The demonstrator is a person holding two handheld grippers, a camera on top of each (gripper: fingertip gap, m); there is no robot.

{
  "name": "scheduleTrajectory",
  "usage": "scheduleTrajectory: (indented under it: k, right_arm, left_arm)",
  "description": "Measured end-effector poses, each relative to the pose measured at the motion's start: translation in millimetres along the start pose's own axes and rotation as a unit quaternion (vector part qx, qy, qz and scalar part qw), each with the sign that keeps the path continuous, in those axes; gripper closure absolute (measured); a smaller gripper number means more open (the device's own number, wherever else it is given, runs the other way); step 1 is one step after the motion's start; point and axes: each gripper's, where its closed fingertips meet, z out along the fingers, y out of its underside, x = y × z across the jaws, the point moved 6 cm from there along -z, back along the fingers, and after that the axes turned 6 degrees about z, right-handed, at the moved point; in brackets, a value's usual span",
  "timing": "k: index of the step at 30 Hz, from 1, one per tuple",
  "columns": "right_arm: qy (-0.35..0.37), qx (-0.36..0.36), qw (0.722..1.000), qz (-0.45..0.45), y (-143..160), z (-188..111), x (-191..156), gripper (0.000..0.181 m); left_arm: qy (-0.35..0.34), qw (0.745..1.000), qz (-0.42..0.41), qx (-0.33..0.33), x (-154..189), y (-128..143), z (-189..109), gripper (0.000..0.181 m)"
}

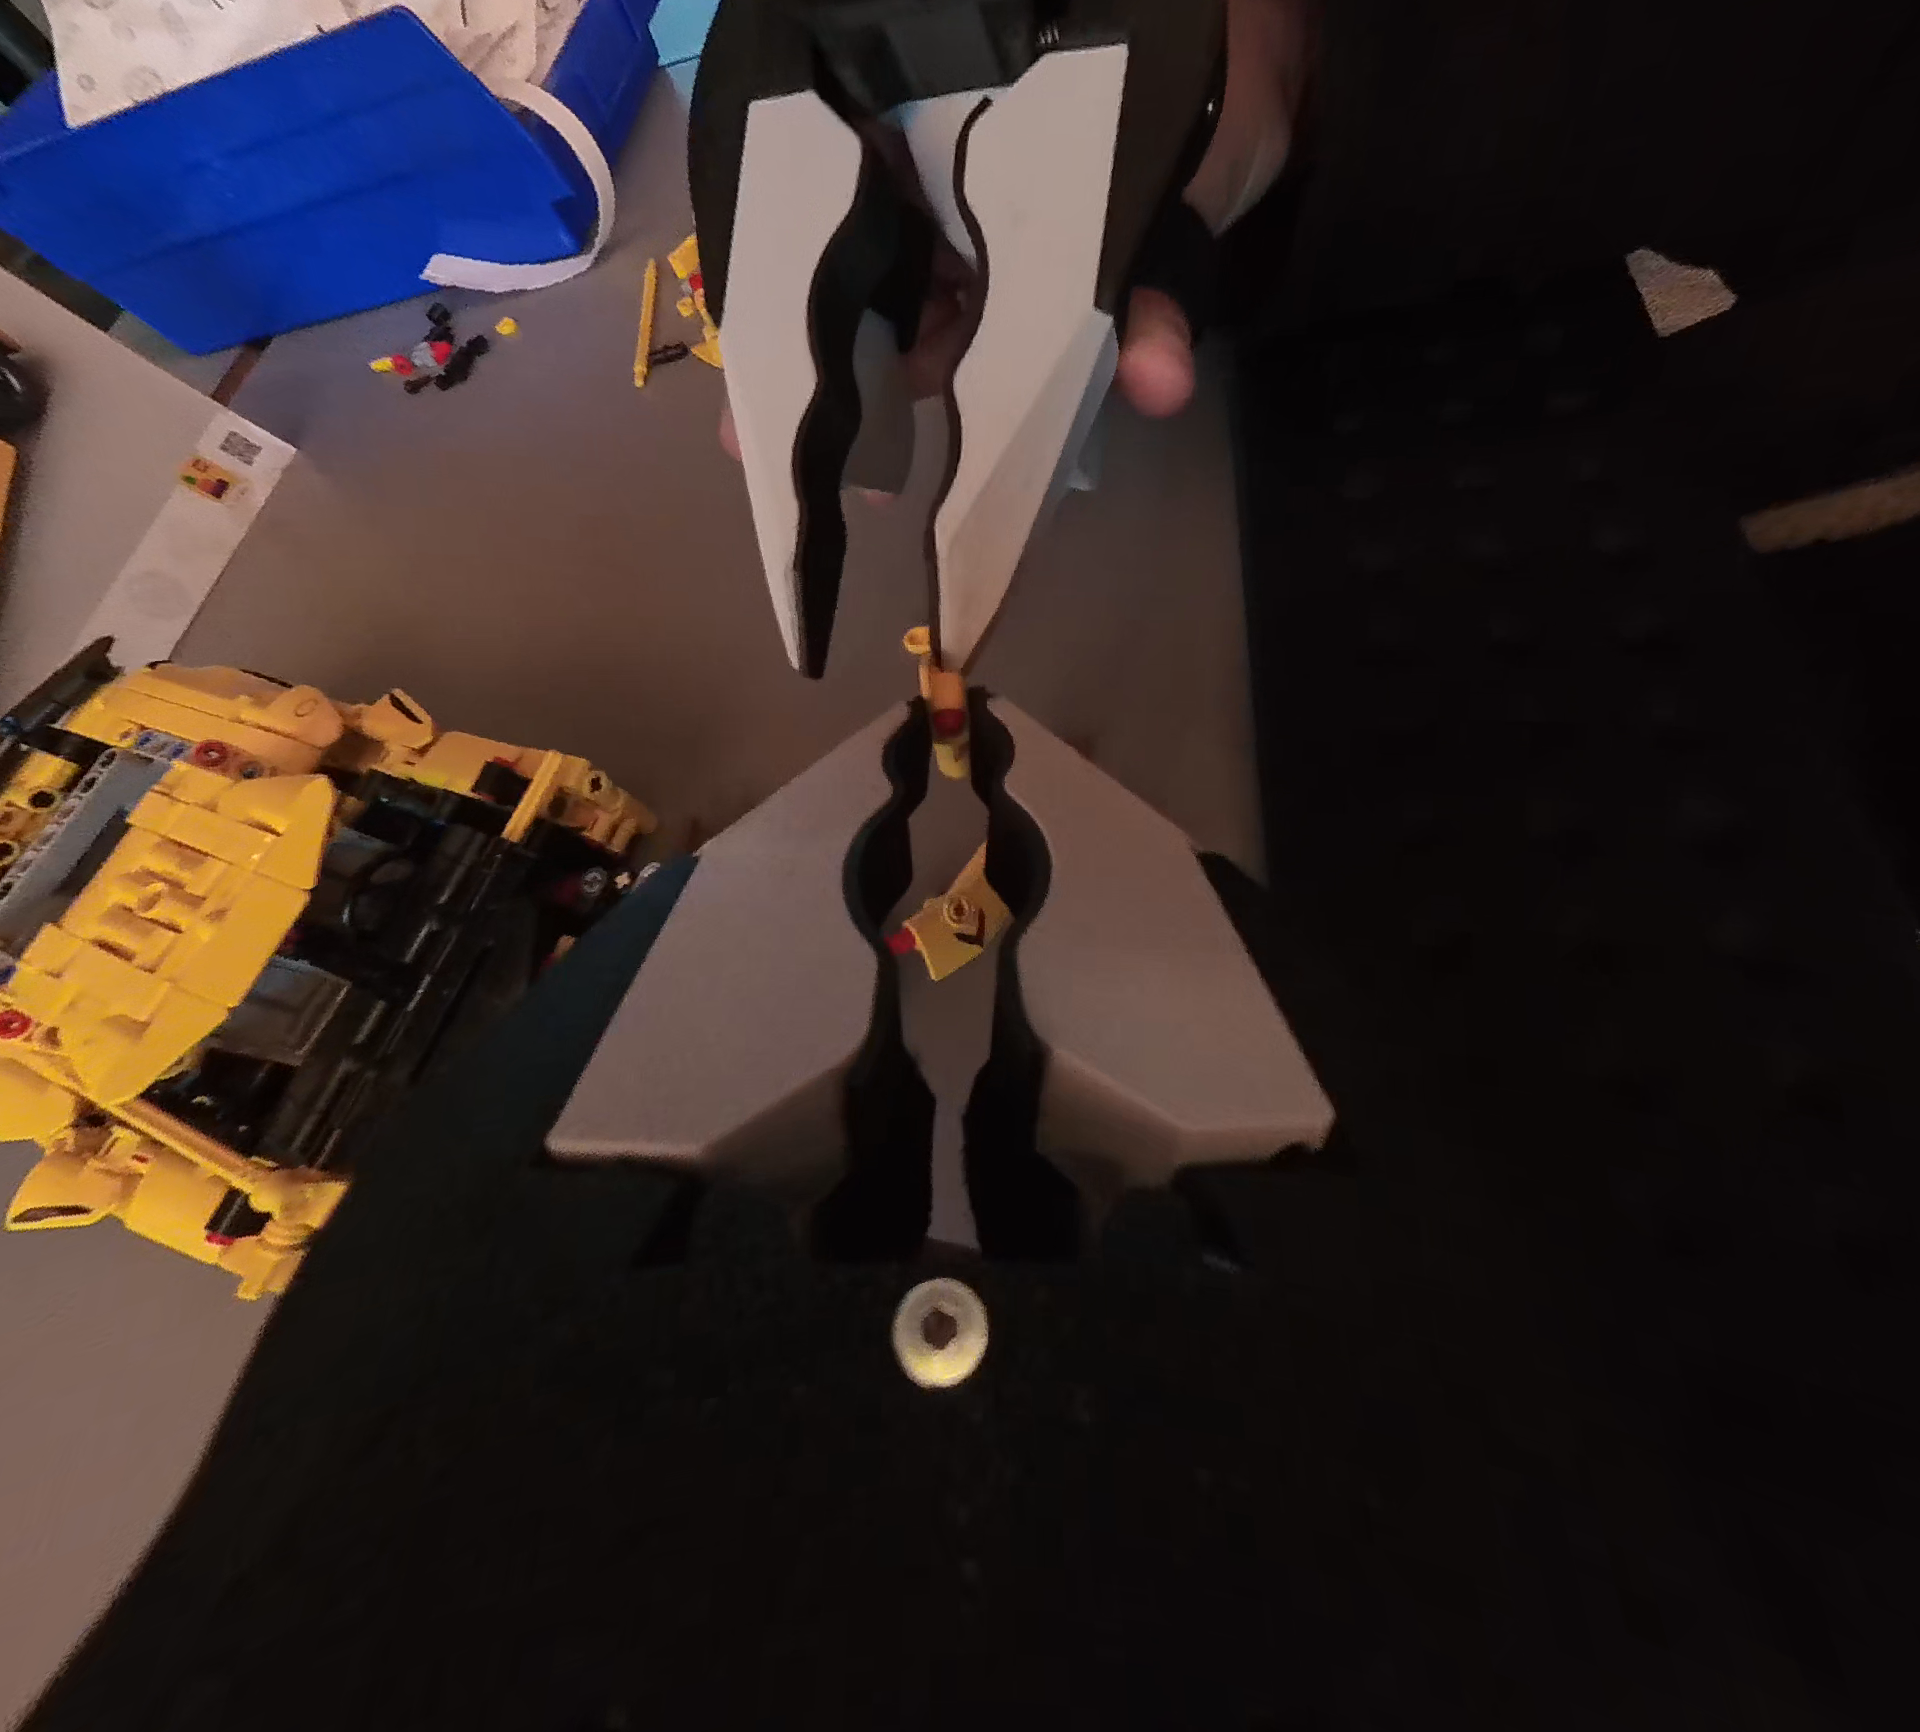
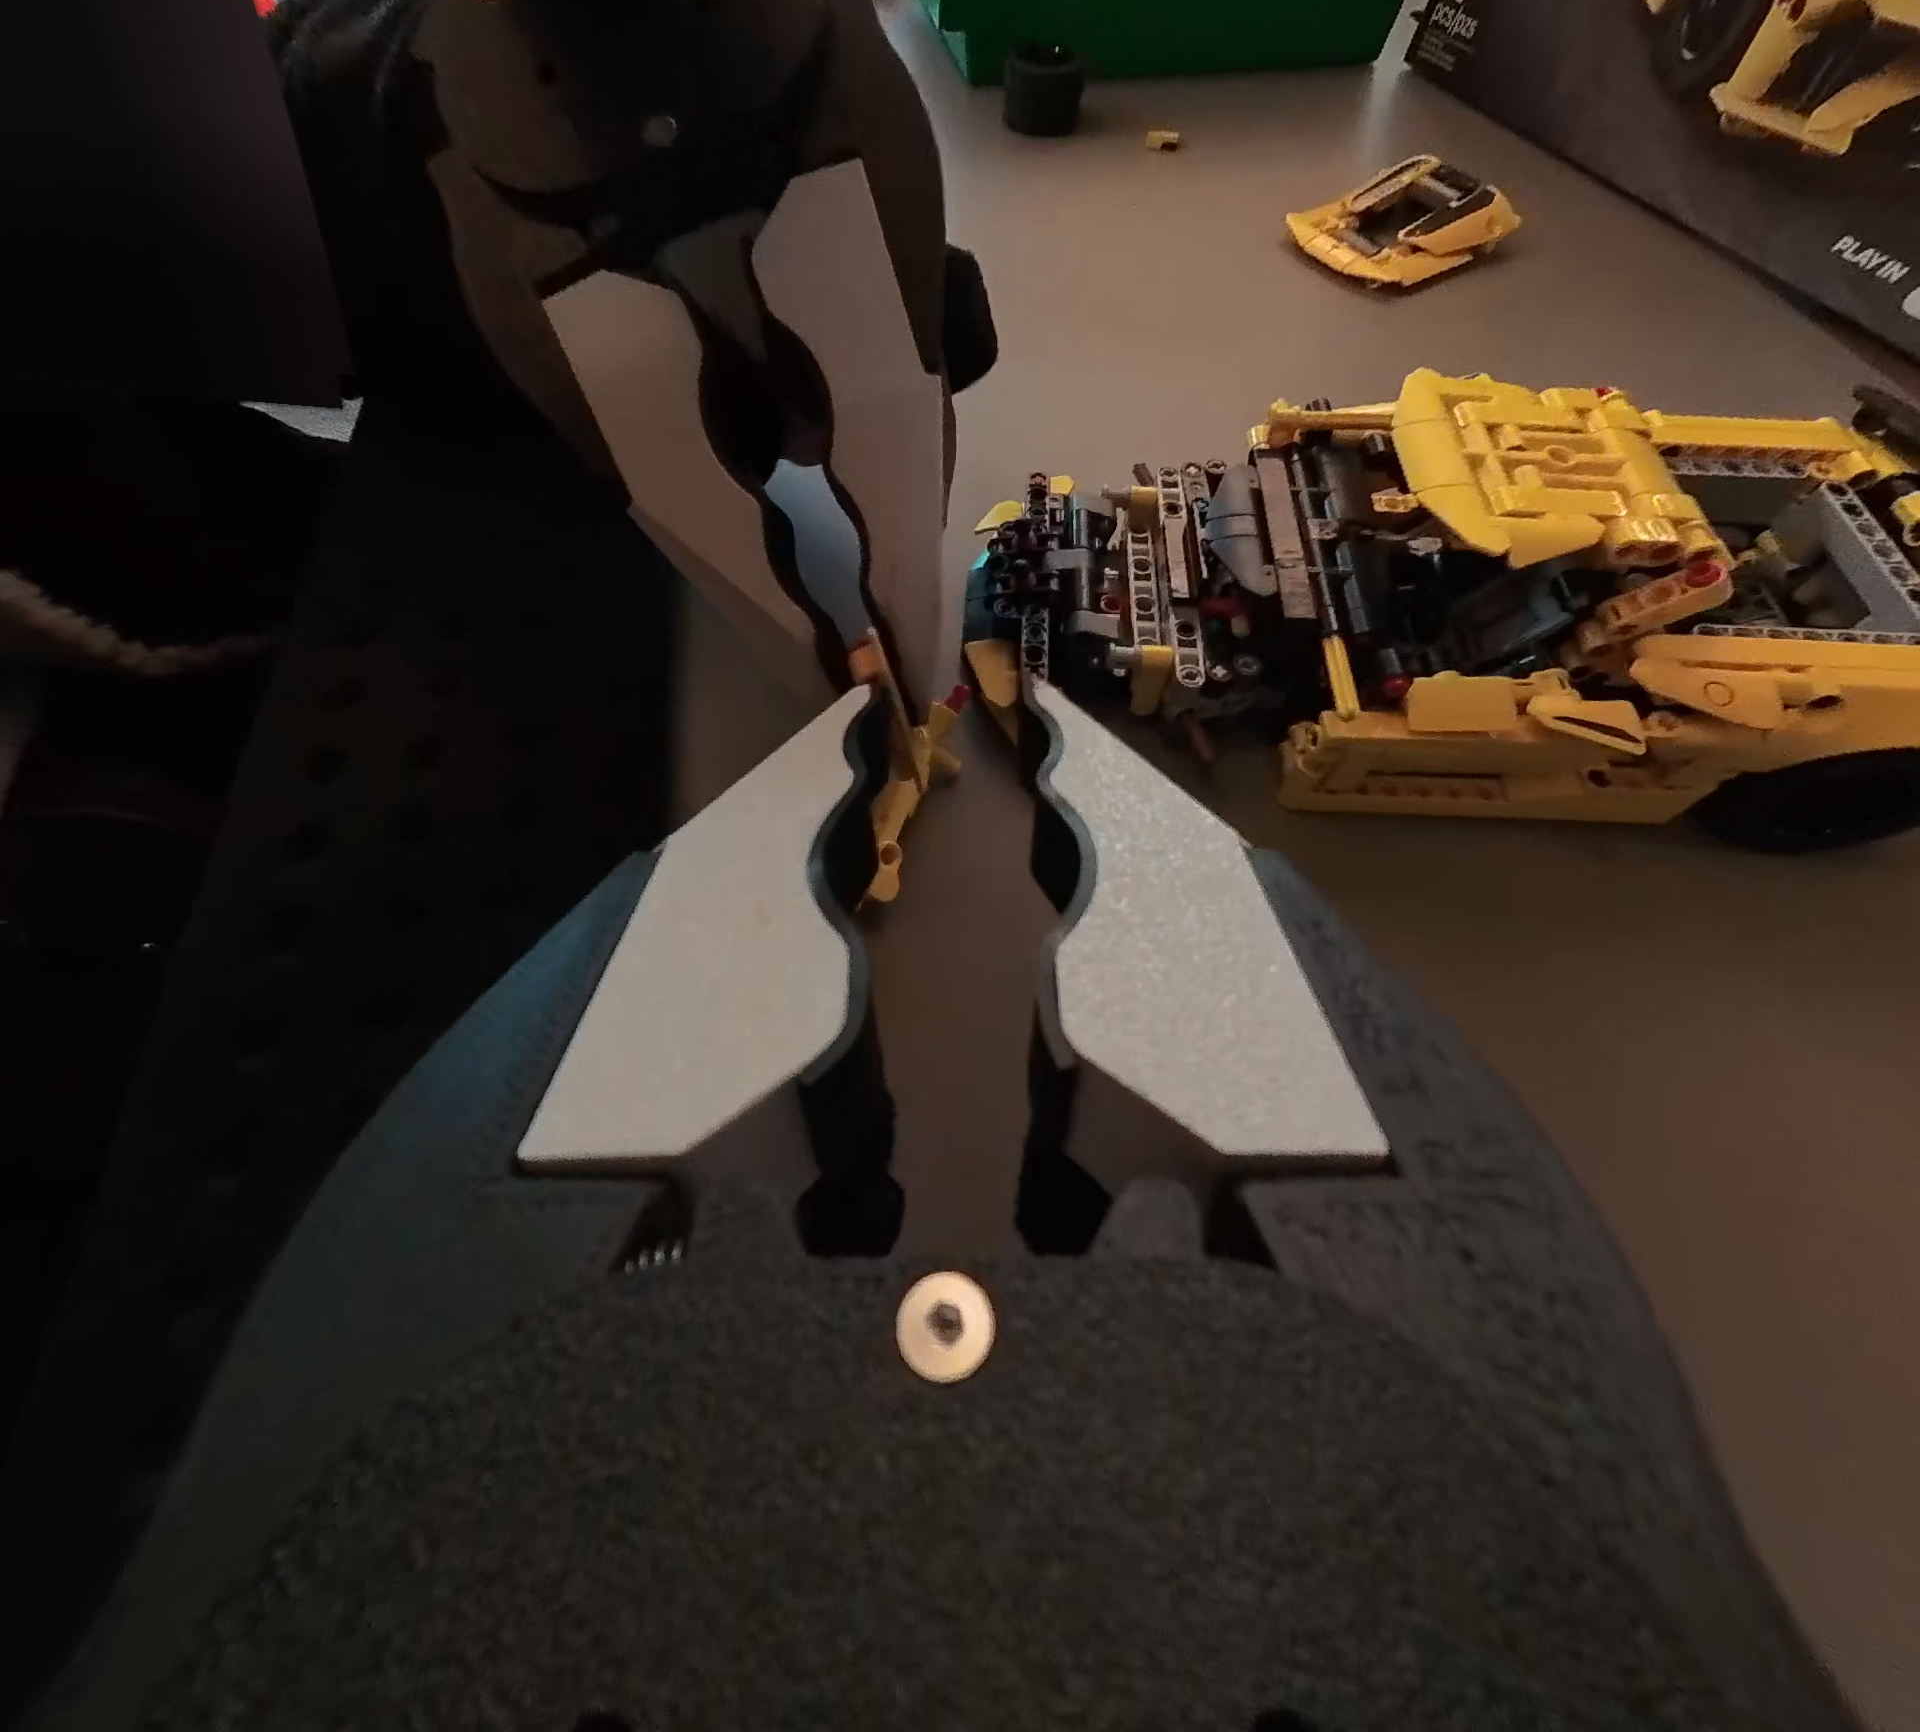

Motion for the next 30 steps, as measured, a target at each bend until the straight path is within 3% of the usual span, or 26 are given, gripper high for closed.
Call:
scheduleTrajectory:
  k: [11,18,30]
  right_arm:
    - [0.01,0.009,1.0,0.004,-1.0,3.5,1.3,0.168]
    - [-0.083,0.095,0.99,0.07,-14.7,-13.0,-1.7,0.173]
    - [-0.094,0.12,0.985,0.077,-19.2,-19.1,-0.9,0.181]
  left_arm:
    - [-0.019,1.0,-0.013,-0.008,-5.0,1.8,0.1,0.177]
    - [0.019,0.99,-0.075,0.114,-12.5,-15.8,-17.5,0.175]
    - [0.033,0.981,-0.118,0.151,-14.9,-22.4,-21.2,0.174]
